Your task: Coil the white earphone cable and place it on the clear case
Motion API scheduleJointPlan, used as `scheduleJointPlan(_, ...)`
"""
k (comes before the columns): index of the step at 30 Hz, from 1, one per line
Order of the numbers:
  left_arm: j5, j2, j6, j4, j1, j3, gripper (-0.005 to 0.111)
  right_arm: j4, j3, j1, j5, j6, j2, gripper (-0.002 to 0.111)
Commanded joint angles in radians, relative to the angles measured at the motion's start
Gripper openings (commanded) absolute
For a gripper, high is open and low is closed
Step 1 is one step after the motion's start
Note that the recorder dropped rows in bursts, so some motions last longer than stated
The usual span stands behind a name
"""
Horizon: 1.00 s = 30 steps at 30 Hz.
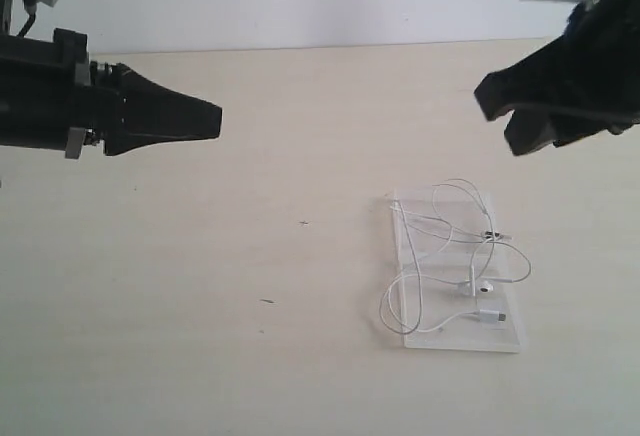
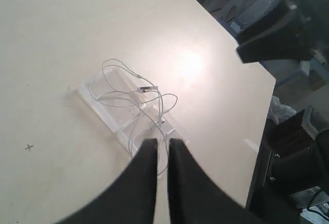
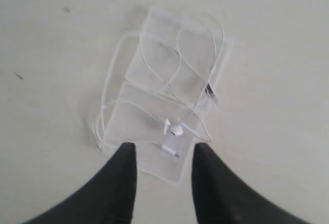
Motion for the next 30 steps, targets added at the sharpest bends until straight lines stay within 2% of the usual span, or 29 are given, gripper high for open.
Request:
scheduleJointPlan(1, 0.002, -0.051, 0.117, -0.121, -0.002, 0.068, 0.0, 0.075, 0.12, -0.003, -0.151, 0.003, -0.228, 0.01)
scheduleJointPlan(3, 0.016, -0.098, 0.18, -0.183, -0.002, 0.112, 0.0, 0.075, 0.174, -0.003, -0.196, 0.003, -0.326, 0.001)
scheduleJointPlan(9, 0.219, -0.328, 0.258, -0.31, -0.002, 0.228, 0.0, 0.066, 0.277, -0.003, -0.275, 0.003, -0.54, 0.0)
scheduleJointPlan(14, 0.428, -0.551, 0.257, -0.321, -0.002, 0.313, 0.0, 0.089, 0.324, -0.003, -0.282, 0.01, -0.65, 0.0)
scheduleJointPlan(20, 0.646, -0.83, 0.25, -0.344, -0.002, 0.412, 0.0, 0.213, 0.332, -0.003, -0.273, 0.03, -0.691, 0.0)
scheduleJointPlan(30, 0.75, -1.08, 0.191, -0.306, -0.002, 0.504, 0.0, 0.213, 0.332, -0.003, -0.271, 0.03, -0.695, 0.0)
